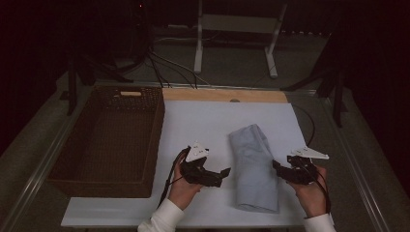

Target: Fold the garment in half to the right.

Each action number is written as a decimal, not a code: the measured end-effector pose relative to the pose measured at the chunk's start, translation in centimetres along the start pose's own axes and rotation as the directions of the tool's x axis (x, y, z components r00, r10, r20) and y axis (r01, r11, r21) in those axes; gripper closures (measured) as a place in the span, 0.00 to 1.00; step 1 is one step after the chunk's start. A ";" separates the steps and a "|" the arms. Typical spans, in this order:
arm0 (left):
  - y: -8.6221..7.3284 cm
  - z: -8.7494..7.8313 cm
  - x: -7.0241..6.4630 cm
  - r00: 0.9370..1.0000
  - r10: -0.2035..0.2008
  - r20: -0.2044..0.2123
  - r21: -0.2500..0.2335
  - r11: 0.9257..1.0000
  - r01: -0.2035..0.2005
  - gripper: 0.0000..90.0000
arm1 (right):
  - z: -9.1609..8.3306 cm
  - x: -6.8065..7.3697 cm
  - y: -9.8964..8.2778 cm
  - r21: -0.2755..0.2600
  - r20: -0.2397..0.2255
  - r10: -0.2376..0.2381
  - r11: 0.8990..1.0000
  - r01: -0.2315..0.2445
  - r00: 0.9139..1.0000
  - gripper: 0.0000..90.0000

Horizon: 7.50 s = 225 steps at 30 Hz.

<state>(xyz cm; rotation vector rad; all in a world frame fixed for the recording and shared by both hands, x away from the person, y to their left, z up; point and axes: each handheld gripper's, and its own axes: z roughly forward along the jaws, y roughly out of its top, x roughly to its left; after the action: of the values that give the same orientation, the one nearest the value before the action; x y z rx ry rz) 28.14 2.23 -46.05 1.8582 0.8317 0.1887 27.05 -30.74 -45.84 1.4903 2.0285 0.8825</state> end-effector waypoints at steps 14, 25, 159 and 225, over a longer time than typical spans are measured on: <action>0.0 -0.1 0.0 1.000 0.002 -0.002 -0.003 1.000 -0.002 0.00 | -2.3 2.6 -2.8 0.015 -0.080 -0.033 0.999 0.034 0.996 0.48; 0.0 0.0 -0.1 1.000 -0.001 0.004 -0.002 1.000 0.001 0.00 | -1.1 2.8 -4.6 0.098 -0.114 -0.031 0.994 0.042 0.993 0.84; -3.5 2.8 -1.8 0.998 -0.031 -0.061 0.211 0.976 0.043 0.80 | 3.0 5.7 -3.0 0.148 -0.121 -0.060 0.986 0.078 0.991 0.59; -3.2 2.7 -2.1 0.997 -0.048 -0.061 0.179 0.982 0.058 0.57 | 0.7 6.6 -5.3 0.219 -0.219 0.125 0.973 -0.076 0.968 0.88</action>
<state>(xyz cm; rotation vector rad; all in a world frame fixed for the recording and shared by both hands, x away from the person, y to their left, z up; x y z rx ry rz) 26.38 -0.42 -49.53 2.0048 0.9632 0.1360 22.07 -25.33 -50.19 1.6841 2.2913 0.9464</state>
